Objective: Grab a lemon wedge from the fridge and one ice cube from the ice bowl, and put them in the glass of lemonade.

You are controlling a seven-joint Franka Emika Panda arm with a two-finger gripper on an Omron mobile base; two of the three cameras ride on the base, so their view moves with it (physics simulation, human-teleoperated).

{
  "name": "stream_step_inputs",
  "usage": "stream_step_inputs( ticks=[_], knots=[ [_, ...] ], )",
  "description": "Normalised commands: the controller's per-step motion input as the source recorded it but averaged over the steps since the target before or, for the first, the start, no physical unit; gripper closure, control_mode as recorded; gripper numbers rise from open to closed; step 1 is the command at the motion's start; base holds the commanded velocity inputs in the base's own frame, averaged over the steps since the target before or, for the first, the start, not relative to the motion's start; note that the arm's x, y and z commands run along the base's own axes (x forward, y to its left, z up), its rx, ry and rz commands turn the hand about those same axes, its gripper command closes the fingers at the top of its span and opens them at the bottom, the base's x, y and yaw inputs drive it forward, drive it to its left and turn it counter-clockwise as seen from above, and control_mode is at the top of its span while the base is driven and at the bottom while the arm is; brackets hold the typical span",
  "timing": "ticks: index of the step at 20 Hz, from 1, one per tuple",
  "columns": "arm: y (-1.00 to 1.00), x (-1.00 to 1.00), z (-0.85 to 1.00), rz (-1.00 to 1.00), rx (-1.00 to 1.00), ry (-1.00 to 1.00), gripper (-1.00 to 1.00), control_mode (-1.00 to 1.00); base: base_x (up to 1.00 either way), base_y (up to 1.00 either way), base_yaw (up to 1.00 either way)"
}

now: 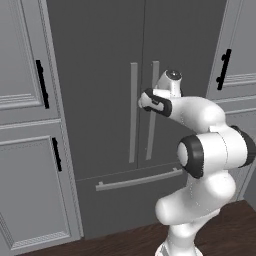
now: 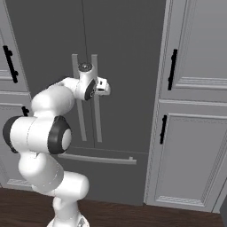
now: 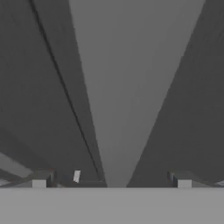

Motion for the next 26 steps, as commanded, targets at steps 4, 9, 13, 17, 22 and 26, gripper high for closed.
stream_step_inputs(
  ticks=[4,9,13,17,22,26],
  knots=[
    [-0.01,0.49,-0.27,0.00,0.00,-0.01,-1.00,-1.00,0.00,0.00,0.00],
    [0.00,0.45,-0.20,0.00,0.00,0.00,-1.00,-1.00,0.00,0.00,0.00],
    [0.00,0.67,-0.40,0.00,0.00,-0.09,-1.00,-1.00,0.00,0.00,0.00],
    [0.00,0.72,-0.32,0.00,0.00,-0.13,-1.00,-1.00,0.00,0.00,0.00],
    [0.00,0.53,0.00,0.00,0.00,0.00,1.00,-1.00,0.00,0.00,0.00],
    [-0.02,0.40,0.07,0.00,-0.03,0.09,1.00,-1.00,0.00,0.00,0.00]
  ],
)
